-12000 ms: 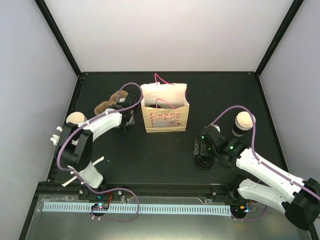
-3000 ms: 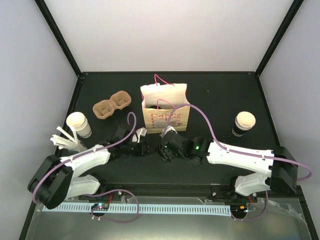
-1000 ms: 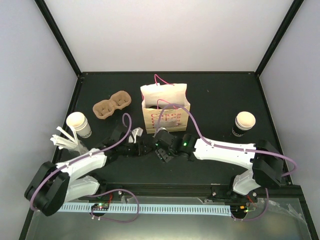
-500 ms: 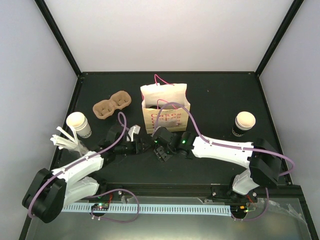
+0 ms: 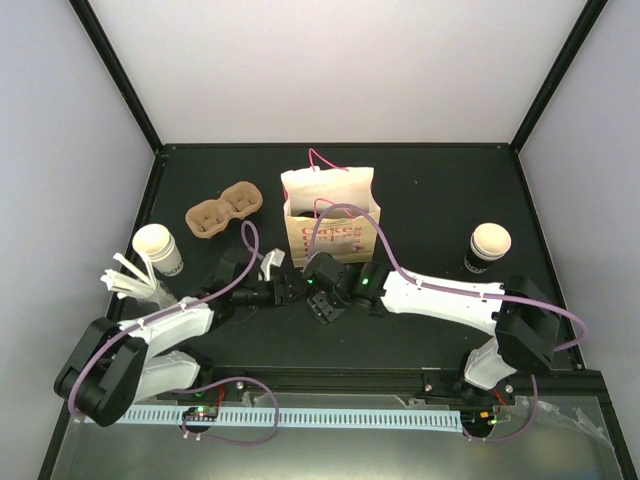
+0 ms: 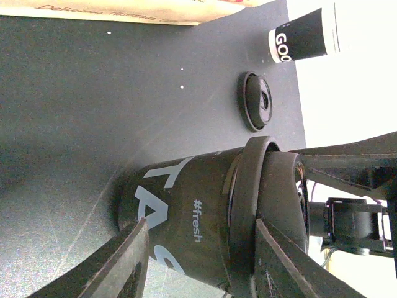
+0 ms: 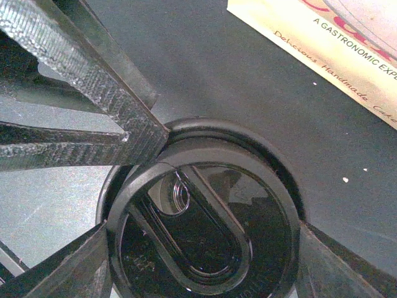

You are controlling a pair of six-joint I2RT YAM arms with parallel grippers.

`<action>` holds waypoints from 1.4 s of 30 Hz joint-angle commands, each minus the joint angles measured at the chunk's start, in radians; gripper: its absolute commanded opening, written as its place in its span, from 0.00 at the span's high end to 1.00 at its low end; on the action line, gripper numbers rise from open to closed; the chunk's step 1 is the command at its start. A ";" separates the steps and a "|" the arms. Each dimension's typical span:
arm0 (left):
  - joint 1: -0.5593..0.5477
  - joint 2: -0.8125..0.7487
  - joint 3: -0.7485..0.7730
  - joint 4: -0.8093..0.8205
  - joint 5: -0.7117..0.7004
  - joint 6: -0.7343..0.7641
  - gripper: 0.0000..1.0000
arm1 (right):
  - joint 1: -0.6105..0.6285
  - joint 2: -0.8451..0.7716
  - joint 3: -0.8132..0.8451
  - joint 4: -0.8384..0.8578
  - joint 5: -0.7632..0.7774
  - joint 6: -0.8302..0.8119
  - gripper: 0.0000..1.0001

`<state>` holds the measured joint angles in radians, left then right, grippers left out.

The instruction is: Pack the takeout coffee

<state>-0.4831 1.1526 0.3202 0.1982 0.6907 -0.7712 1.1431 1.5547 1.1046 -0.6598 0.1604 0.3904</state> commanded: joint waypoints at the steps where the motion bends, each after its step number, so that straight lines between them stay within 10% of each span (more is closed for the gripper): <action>1: -0.012 0.045 0.017 -0.062 -0.008 0.028 0.53 | 0.012 0.092 -0.051 -0.081 -0.124 -0.019 0.28; 26: -0.016 0.166 -0.070 -0.119 -0.028 -0.040 0.63 | 0.023 0.156 -0.140 -0.098 -0.270 -0.074 0.29; 42: -0.011 0.093 0.019 0.020 0.069 -0.042 0.44 | 0.053 0.108 -0.154 -0.048 -0.195 -0.082 0.30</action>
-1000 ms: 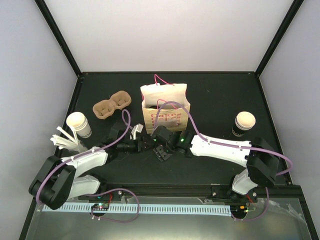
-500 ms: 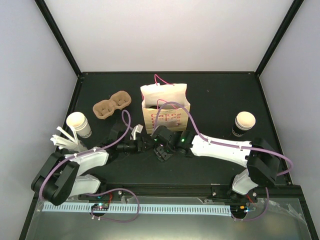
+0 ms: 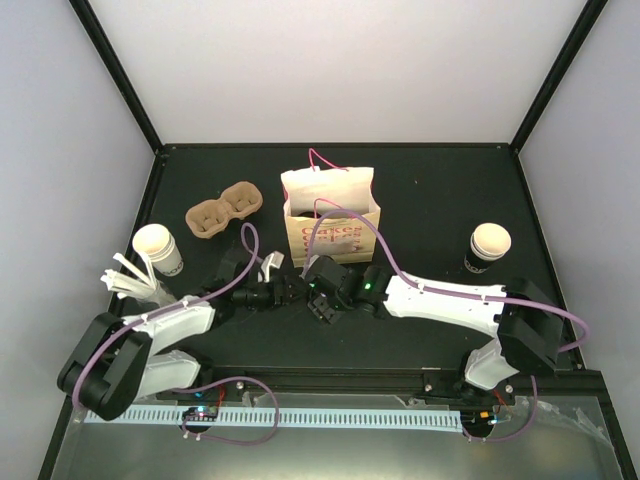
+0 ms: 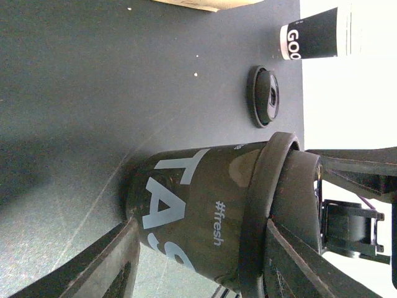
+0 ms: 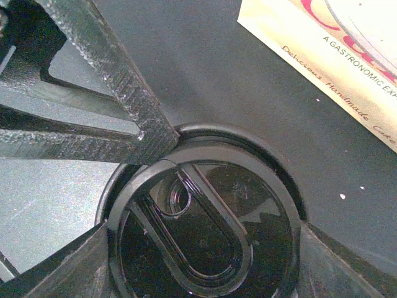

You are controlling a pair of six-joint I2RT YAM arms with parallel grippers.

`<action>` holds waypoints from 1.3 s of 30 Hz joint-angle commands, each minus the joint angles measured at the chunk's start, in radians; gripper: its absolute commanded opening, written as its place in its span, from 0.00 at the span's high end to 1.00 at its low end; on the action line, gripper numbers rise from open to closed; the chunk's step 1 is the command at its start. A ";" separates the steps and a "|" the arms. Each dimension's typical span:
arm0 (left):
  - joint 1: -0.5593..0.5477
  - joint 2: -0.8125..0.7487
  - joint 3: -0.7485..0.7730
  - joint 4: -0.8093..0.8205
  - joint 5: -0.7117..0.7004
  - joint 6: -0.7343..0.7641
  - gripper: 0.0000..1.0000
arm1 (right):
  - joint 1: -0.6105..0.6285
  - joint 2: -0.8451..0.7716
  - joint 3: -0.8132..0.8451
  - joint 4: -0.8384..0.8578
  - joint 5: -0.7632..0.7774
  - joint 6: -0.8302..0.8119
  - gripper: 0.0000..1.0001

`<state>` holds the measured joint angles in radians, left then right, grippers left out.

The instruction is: Pack the takeout coffee

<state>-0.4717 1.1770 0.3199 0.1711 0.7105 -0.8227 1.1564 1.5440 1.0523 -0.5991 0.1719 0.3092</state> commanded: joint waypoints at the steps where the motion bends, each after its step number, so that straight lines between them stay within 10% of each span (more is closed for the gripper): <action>1: -0.025 0.084 0.019 0.070 0.056 0.003 0.43 | 0.040 0.120 -0.102 -0.107 -0.207 0.000 0.30; 39: 0.084 -0.042 -0.048 0.154 0.016 -0.028 0.29 | 0.040 0.109 -0.109 -0.105 -0.199 0.011 0.30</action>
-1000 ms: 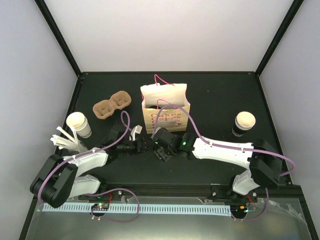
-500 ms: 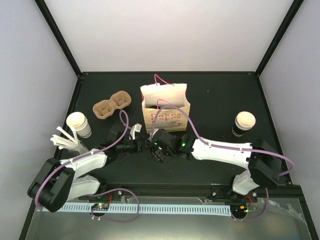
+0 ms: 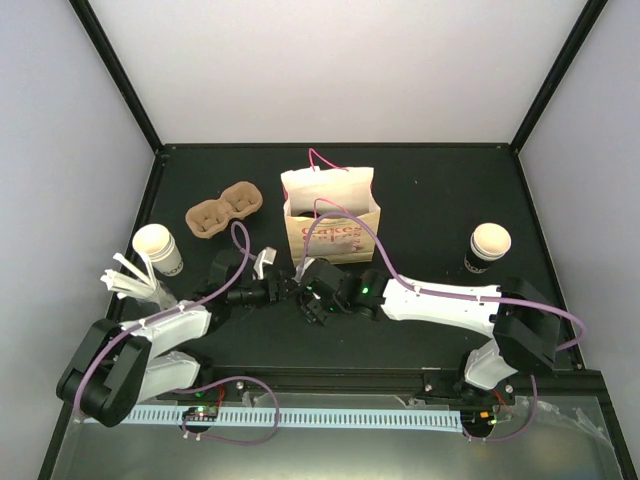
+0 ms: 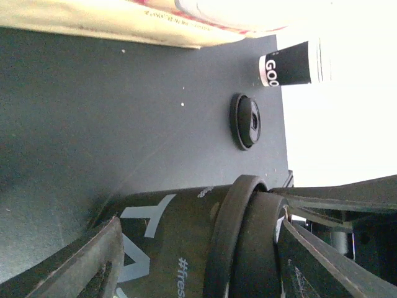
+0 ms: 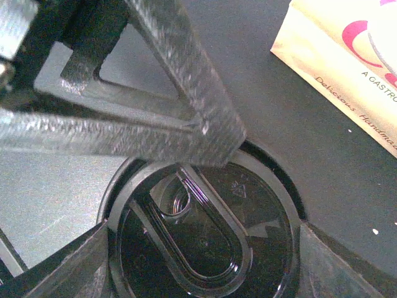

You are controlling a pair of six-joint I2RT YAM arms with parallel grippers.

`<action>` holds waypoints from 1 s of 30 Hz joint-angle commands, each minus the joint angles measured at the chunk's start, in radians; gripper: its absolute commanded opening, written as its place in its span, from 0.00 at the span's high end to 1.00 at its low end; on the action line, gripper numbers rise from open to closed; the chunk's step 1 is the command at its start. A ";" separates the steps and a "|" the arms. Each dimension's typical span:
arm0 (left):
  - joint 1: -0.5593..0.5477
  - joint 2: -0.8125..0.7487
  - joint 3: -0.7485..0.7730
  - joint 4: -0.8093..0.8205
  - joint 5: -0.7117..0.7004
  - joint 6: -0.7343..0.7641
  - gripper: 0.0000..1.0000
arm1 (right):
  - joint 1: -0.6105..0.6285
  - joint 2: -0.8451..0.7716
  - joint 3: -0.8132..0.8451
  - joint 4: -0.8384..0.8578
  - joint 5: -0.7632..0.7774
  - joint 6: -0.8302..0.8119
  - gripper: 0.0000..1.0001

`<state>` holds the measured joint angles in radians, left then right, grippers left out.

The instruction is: Pack the takeout coffee

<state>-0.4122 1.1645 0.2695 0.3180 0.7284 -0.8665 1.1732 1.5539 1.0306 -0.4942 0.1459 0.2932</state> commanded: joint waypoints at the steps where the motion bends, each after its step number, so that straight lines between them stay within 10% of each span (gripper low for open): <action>1: 0.031 -0.037 0.005 0.004 -0.001 0.018 0.28 | 0.023 0.100 -0.086 -0.209 -0.175 0.027 0.30; 30: 0.062 0.004 -0.005 0.069 0.086 0.069 0.33 | 0.022 0.109 -0.084 -0.210 -0.189 0.023 0.30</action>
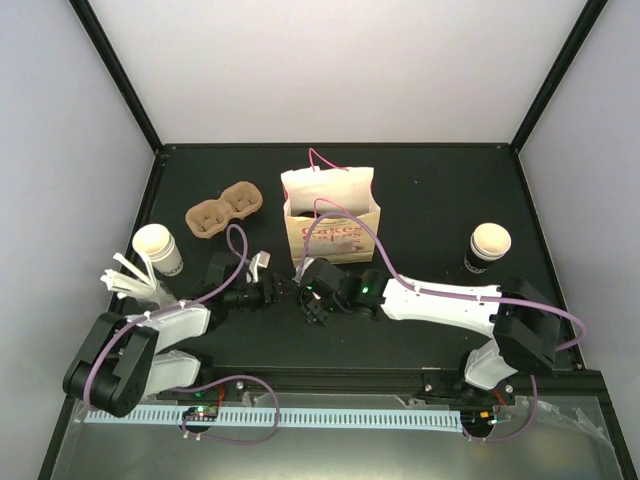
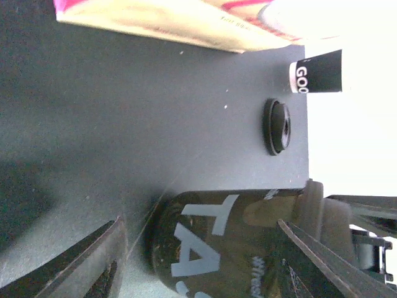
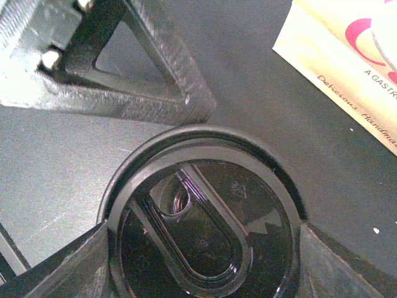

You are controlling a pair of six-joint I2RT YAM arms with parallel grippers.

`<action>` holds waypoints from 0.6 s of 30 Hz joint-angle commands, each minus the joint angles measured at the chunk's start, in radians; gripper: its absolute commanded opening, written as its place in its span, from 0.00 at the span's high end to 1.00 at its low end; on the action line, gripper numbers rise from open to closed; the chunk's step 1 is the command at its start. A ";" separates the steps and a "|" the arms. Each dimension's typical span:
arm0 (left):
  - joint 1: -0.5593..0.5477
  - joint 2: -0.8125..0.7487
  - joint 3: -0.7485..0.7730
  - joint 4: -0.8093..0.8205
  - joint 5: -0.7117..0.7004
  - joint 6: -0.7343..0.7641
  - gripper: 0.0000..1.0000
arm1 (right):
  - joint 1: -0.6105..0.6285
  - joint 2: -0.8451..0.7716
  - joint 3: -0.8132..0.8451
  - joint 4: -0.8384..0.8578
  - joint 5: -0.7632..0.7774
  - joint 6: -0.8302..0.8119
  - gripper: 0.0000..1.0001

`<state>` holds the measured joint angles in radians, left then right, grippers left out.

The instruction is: Pack the takeout coffee

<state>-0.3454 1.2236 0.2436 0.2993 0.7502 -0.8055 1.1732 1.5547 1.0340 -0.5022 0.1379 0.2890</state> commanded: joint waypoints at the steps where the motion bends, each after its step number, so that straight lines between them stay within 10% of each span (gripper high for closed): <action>1: -0.004 -0.049 0.025 0.085 0.068 0.014 0.33 | 0.023 0.108 -0.087 -0.202 -0.181 0.027 0.30; 18: -0.031 0.169 0.076 0.044 0.134 0.057 0.38 | 0.023 0.112 -0.079 -0.203 -0.187 0.020 0.30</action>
<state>-0.3511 1.3357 0.2878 0.4377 0.8570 -0.8135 1.1732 1.5570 1.0359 -0.5007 0.1356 0.2874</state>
